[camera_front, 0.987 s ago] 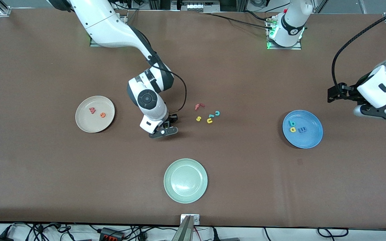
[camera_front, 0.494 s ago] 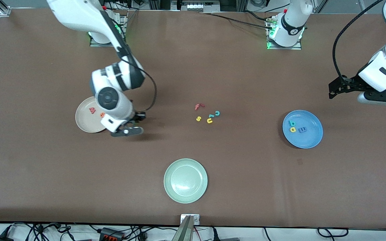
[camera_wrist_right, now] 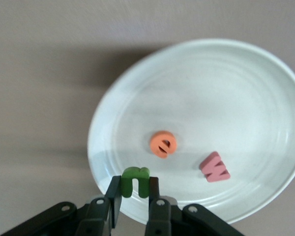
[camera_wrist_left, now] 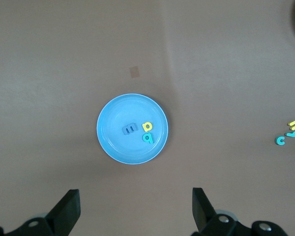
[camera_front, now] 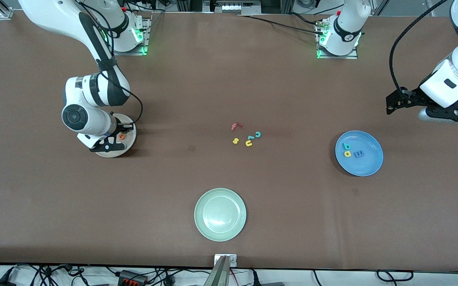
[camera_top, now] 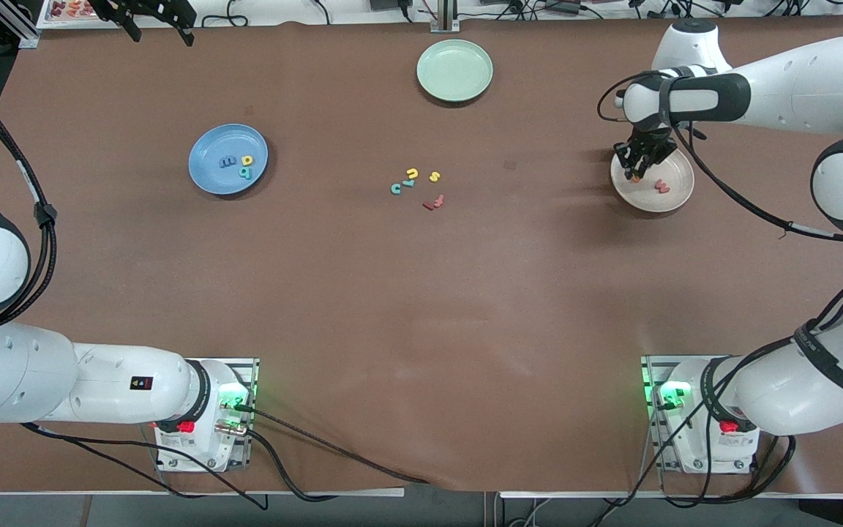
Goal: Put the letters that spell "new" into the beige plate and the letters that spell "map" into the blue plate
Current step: 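Release the green n onto the white plate with the right gripper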
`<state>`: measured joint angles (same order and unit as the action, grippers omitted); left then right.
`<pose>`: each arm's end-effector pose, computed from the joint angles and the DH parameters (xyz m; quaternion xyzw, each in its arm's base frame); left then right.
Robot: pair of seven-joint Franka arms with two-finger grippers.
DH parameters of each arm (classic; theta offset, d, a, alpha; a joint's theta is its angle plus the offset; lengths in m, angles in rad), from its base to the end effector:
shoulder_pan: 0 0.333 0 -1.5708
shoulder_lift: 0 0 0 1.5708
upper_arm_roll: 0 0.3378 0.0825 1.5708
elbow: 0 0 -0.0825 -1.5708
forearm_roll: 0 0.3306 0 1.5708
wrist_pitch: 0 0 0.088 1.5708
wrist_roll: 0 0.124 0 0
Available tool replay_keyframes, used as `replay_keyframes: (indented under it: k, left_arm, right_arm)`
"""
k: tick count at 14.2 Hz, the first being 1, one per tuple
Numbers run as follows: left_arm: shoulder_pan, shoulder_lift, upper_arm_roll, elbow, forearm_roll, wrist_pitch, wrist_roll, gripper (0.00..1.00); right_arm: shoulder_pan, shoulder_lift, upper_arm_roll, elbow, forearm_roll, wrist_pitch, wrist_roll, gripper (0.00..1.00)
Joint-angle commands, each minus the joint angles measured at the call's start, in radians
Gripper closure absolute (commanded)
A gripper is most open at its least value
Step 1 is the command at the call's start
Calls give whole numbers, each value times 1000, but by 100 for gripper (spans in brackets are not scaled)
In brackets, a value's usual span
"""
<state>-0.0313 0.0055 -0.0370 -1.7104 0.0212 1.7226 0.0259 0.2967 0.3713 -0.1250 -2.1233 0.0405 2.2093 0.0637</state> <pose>0.5112 -0.0326 0.5808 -0.9988 0.0486 -0.0036 0.0103 0.5062 0.0908 0.2614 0.9892 0.0402 -0.1385 0.0250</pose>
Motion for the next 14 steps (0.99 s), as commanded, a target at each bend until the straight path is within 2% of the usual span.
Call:
replay_keyframes:
  k: [1,7,8,9,10,11,12,14]
  left_arm:
    - [17,-18,-12,-8,-20,-8,-1,0]
    - [13,-19,-15,-8,-18,-12,12,0]
    - [13,-18,-14,-8,-20,-12,12,0]
    - [13,-18,-14,-8,-20,-12,12,0]
    - [14,-18,-14,-8,-20,-12,12,0]
    - [13,-18,-14,-8,-20,-12,12,0]
    - [13,-18,-14,-8,-20,-12,12,0]
    - [13,-18,-15,-8,-20,-14,12,0]
  right_arm:
    - [-24,-25,15,-41,-10,7,-1,88]
    - [-100,-12,15,-50,-13,-6,-36,84]
    - [-109,-12,15,-56,-13,-6,-39,81]
    - [-119,-11,15,-60,-13,-8,-36,67]
    - [-120,-6,15,-61,-11,-6,-24,26]
    - [-120,-6,16,-57,-10,-9,-16,0]
    - [-119,-14,16,-50,-10,-22,-15,0]
    - [-120,-31,15,30,2,-132,-1,0]
